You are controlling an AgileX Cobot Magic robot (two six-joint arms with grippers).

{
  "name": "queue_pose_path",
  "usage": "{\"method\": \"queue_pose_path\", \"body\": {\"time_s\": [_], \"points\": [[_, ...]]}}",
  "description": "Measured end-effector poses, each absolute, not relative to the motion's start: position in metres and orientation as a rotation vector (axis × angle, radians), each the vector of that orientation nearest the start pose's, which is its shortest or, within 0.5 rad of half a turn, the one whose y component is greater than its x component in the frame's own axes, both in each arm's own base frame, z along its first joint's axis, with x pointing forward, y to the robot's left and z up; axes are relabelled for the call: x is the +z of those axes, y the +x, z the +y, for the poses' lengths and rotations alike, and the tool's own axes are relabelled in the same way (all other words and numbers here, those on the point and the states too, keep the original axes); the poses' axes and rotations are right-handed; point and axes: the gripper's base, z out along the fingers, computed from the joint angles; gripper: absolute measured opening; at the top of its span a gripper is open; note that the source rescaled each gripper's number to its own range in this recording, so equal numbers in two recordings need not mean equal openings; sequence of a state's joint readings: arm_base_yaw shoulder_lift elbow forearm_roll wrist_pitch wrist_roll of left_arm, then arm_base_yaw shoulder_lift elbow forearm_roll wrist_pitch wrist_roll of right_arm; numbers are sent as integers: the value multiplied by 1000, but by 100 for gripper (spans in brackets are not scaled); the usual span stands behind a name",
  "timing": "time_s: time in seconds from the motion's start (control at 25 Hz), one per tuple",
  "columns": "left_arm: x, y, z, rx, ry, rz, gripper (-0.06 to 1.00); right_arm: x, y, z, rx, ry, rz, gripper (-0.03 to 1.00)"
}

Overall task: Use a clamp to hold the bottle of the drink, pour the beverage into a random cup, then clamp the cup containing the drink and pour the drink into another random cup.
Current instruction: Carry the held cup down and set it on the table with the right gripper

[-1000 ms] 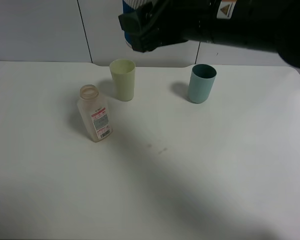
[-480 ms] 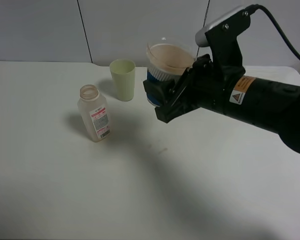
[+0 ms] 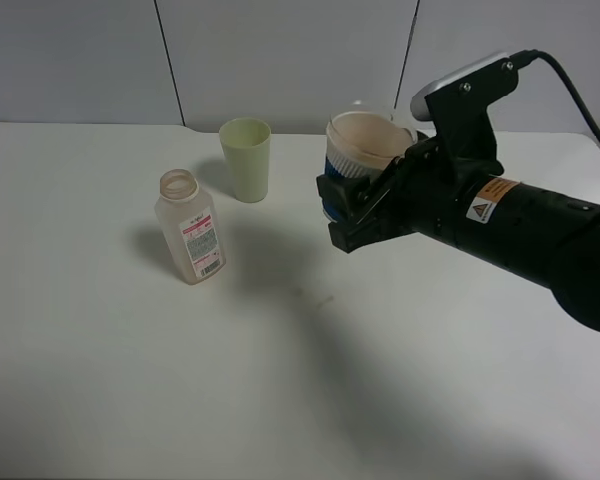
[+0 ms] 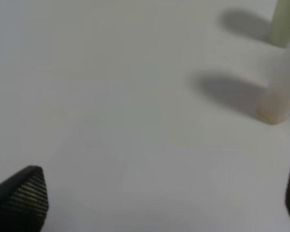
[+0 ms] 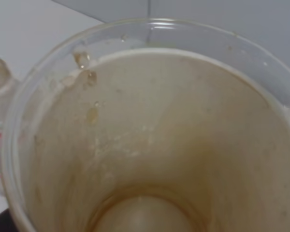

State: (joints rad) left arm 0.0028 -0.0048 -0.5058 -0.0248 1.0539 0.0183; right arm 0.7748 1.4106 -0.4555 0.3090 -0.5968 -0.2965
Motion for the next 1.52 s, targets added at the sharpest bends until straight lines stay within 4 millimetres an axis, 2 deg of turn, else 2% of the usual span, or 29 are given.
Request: {"method": "queue_pose_path", "body": {"time_s": [0.28, 0.44, 0.8, 0.92, 1.16, 1.4, 1.52], "points": [[279, -6, -2, -16, 17, 2027, 100, 159, 210, 176, 264, -620, 1852, 0], [279, -6, -2, -16, 17, 2027, 100, 140, 215, 178, 224, -625, 1847, 0], [279, -6, -2, -16, 17, 2027, 100, 118, 225, 175, 168, -529, 1811, 0], [279, -6, -2, -16, 17, 2027, 100, 109, 238, 172, 169, -443, 1843, 0], [279, -6, -2, -16, 17, 2027, 100, 96, 256, 176, 154, -404, 1862, 0], [279, -6, -2, -16, 17, 2027, 100, 70, 261, 180, 164, -379, 1925, 0], [279, -6, -2, -16, 17, 2027, 100, 69, 262, 181, 176, -361, 1923, 0]]}}
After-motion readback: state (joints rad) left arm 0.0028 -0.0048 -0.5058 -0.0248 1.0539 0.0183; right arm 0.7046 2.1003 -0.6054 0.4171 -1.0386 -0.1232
